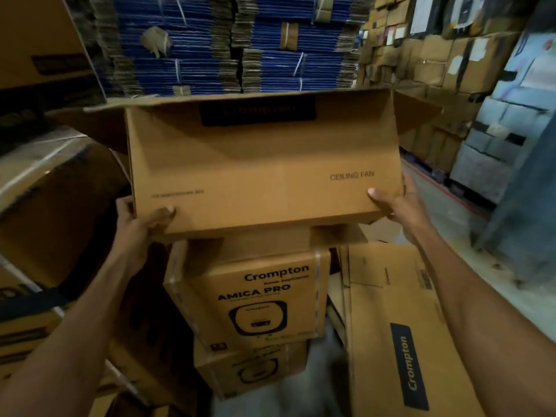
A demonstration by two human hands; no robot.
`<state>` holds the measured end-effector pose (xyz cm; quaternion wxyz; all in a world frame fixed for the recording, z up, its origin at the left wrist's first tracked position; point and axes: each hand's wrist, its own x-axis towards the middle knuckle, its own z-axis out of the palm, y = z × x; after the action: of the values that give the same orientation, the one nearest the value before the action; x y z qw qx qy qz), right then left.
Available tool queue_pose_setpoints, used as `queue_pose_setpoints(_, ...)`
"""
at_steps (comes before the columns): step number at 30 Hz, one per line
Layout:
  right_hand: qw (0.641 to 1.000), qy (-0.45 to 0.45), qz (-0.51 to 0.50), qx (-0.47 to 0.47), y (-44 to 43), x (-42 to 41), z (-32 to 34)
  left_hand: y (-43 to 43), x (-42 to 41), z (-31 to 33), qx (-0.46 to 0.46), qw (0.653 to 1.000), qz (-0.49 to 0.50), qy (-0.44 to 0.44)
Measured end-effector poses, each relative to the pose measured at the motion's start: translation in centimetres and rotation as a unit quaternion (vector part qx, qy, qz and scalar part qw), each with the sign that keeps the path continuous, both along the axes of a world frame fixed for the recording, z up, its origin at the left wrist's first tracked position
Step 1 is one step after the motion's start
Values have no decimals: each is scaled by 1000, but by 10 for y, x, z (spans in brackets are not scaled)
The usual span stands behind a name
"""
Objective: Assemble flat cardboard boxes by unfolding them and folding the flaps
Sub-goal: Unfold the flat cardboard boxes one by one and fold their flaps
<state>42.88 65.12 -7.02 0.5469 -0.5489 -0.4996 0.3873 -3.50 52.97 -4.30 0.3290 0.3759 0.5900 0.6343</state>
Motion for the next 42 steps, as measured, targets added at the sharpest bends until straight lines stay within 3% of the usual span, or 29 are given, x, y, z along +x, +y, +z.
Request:
queue_pose_setpoints(9,994,-105,-37,17,28,-13,56,-7,-18,34,55,998,-7,17)
queue_pose_setpoints(13,999,-23,-26,20,26,-8,47,-10,-22,30,67,996,-40,31)
queue_pose_setpoints(16,996,63,59,18,10,1,21,-17,-20,10,25,996,-76,50)
queue_pose_setpoints(20,986,97,112,-79,-1,3,-26,-18,-15,-22,-50,993,-93,51)
queue_pose_setpoints(23,989,90,91,-74,-2,-6,-28,-16,-12,-25,-50,997,-40,43)
queue_pose_setpoints(29,1000,10,-3,10,19,-12,14,-1,-9,31,18,991,65,113)
queue_pose_setpoints(35,995,-34,-62,67,32,-21,68,8,-17,82,60,973,107,194)
queue_pose_setpoints(39,984,-170,-33,38,37,-28,82,15,-20,79,-49,954,110,274)
queue_pose_setpoints(42,949,-315,9,15,37,-42,82,16,-25,59,-172,915,92,353)
